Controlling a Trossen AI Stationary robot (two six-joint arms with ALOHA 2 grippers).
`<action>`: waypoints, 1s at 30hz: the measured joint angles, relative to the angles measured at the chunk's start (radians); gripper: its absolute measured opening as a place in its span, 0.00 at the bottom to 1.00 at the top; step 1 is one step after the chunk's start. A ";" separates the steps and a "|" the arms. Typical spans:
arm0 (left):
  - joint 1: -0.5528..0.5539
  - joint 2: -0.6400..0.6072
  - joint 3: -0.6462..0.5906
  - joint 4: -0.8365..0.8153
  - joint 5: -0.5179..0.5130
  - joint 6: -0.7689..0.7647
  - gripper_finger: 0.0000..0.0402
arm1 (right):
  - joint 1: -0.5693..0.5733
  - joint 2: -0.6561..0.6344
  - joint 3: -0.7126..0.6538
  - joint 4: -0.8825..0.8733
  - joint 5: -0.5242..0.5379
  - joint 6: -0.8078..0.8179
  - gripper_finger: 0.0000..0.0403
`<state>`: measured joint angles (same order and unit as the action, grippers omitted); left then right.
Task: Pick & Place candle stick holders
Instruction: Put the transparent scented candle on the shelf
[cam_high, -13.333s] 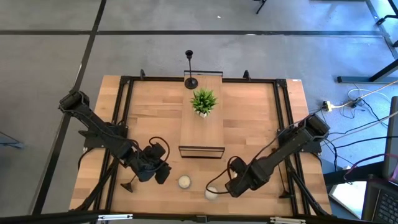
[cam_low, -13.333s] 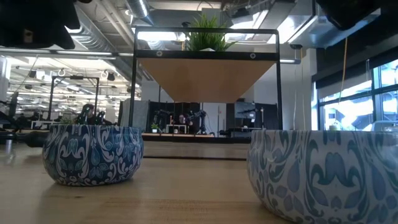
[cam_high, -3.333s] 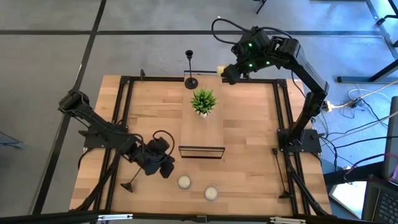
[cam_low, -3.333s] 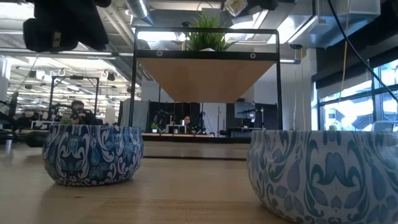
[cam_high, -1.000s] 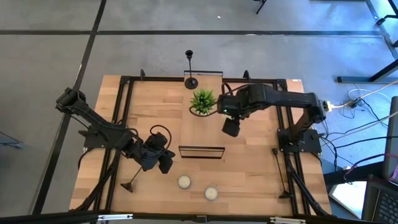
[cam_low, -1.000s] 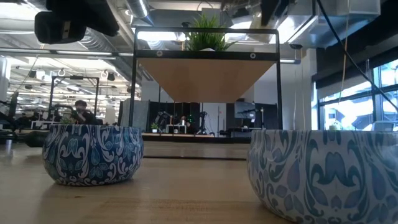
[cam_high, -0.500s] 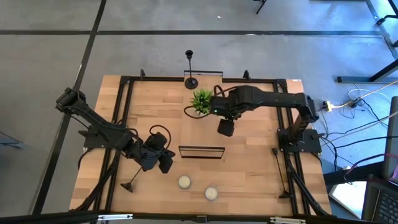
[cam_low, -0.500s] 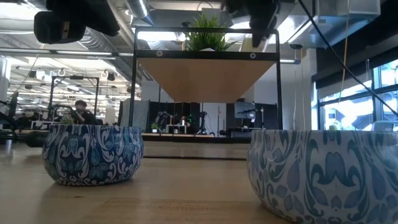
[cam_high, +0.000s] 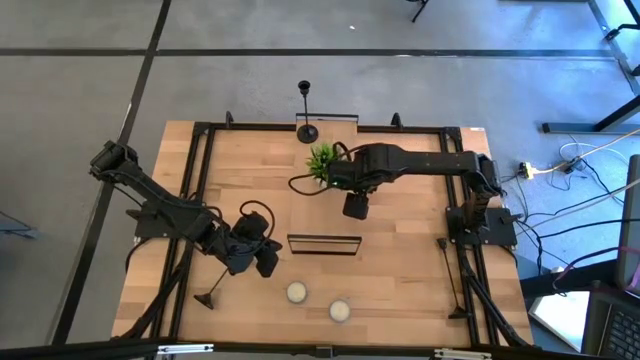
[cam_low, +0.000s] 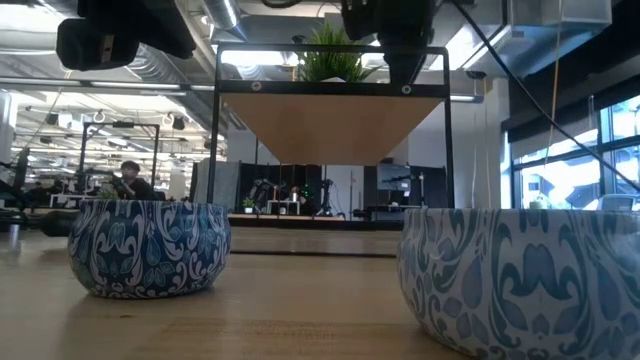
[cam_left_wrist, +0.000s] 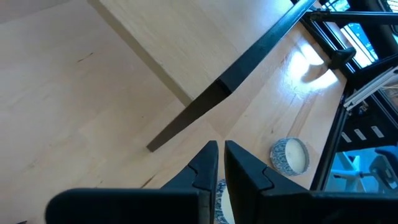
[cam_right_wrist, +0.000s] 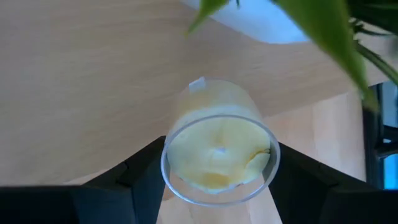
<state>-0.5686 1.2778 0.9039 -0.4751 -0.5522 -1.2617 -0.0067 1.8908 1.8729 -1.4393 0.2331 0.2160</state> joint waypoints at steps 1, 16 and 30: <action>0.000 0.000 0.000 0.000 0.000 -0.001 0.05 | 0.000 0.001 0.000 0.000 0.001 0.000 0.59; 0.000 0.000 0.000 0.000 -0.006 -0.008 0.05 | -0.005 0.006 0.000 0.030 0.019 -0.016 0.59; 0.000 0.000 0.000 0.000 -0.006 -0.008 0.05 | -0.007 0.006 0.000 0.045 0.029 -0.022 0.61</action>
<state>-0.5686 1.2781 0.9039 -0.4751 -0.5587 -1.2697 -0.0135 1.8973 1.8732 -1.3941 0.2619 0.1936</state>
